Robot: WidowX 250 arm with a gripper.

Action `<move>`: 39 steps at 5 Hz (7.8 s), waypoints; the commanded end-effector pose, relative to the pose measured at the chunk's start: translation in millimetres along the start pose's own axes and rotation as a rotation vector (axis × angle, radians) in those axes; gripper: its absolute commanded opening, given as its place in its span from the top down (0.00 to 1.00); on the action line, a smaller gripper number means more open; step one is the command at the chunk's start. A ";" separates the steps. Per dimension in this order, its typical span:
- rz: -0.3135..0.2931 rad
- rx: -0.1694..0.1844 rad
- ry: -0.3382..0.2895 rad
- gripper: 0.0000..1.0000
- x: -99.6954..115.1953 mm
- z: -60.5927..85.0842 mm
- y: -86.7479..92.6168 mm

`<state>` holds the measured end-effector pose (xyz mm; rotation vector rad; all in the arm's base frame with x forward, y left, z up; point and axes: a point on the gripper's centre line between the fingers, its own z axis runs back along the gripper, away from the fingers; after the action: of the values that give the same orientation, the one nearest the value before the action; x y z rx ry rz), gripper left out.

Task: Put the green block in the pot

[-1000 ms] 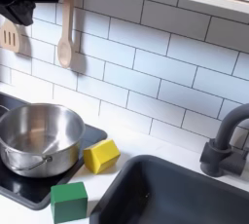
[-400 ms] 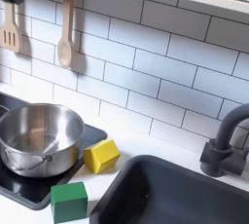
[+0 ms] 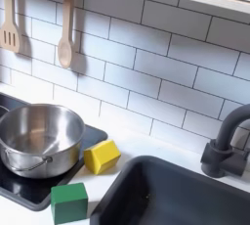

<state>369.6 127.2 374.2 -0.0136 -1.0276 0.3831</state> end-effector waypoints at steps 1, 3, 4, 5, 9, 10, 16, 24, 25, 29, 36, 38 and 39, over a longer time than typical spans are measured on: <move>0.020 0.003 0.006 1.00 10.1 -18.5 4.1; 0.018 -0.024 -0.011 1.00 20.3 -16.0 -2.0; 0.017 -0.030 -0.012 1.00 20.2 -11.5 -3.9; 0.025 -0.025 -0.008 1.00 18.5 -13.3 -1.1; 0.055 -0.013 -0.036 1.00 29.3 -15.0 2.0; 0.050 -0.020 -0.039 1.00 32.8 -19.7 -2.3; 0.036 -0.049 0.058 1.00 12.0 -11.0 -1.7; -0.283 -0.145 0.727 1.00 -159.1 39.3 -22.8; -0.324 -0.152 0.778 0.80 -175.0 52.9 -22.8; -0.448 -0.192 0.873 0.00 -212.2 97.0 -25.7; -0.808 -0.421 0.962 0.00 -224.1 118.4 23.1; -0.809 -0.423 0.973 0.00 -224.4 117.6 23.7; -0.809 -0.423 0.973 0.00 -224.4 117.6 23.7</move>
<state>161.6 58.5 244.7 -0.1451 -0.0745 -0.5600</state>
